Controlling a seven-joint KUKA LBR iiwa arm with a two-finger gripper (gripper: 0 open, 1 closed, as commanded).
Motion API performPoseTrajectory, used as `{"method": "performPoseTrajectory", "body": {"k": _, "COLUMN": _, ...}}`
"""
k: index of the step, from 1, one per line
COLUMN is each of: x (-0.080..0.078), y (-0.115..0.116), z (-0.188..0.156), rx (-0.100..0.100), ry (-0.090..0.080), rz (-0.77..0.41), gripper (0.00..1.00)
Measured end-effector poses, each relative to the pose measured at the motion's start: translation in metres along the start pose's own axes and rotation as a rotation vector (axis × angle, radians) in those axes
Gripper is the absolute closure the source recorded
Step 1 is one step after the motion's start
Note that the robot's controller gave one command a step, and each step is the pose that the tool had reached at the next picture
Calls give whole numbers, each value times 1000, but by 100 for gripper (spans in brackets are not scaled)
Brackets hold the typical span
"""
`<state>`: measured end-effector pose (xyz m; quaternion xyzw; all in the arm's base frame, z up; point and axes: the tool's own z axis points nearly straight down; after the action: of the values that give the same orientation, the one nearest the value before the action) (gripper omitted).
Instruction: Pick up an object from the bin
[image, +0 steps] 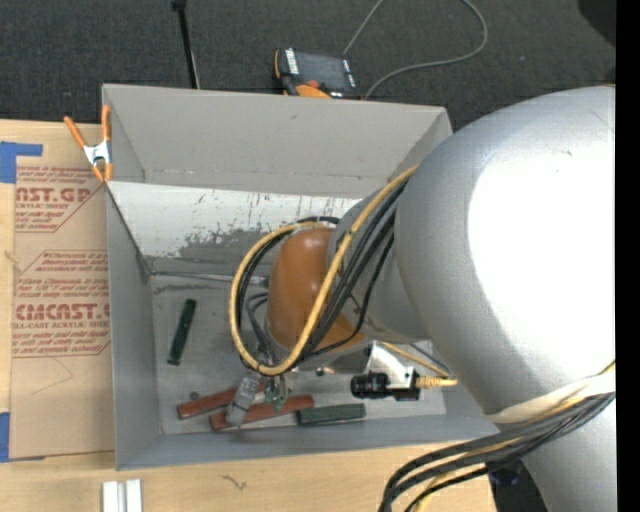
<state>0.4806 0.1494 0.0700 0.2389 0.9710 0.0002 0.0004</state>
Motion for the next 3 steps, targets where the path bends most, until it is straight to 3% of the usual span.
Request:
{"method": "performPoseTrajectory", "body": {"k": 1, "x": -8, "y": 55, "z": 0, "rx": -2, "ry": 0, "rz": -199, "gripper": 0}}
{"method": "performPoseTrajectory", "body": {"k": 2, "x": 20, "y": 41, "z": -3, "rx": -3, "ry": -3, "rz": -66, "gripper": 0}}
{"method": "performPoseTrajectory", "body": {"k": 3, "x": 21, "y": 42, "z": -3, "rx": -3, "ry": -1, "rz": -68, "gripper": 100}}
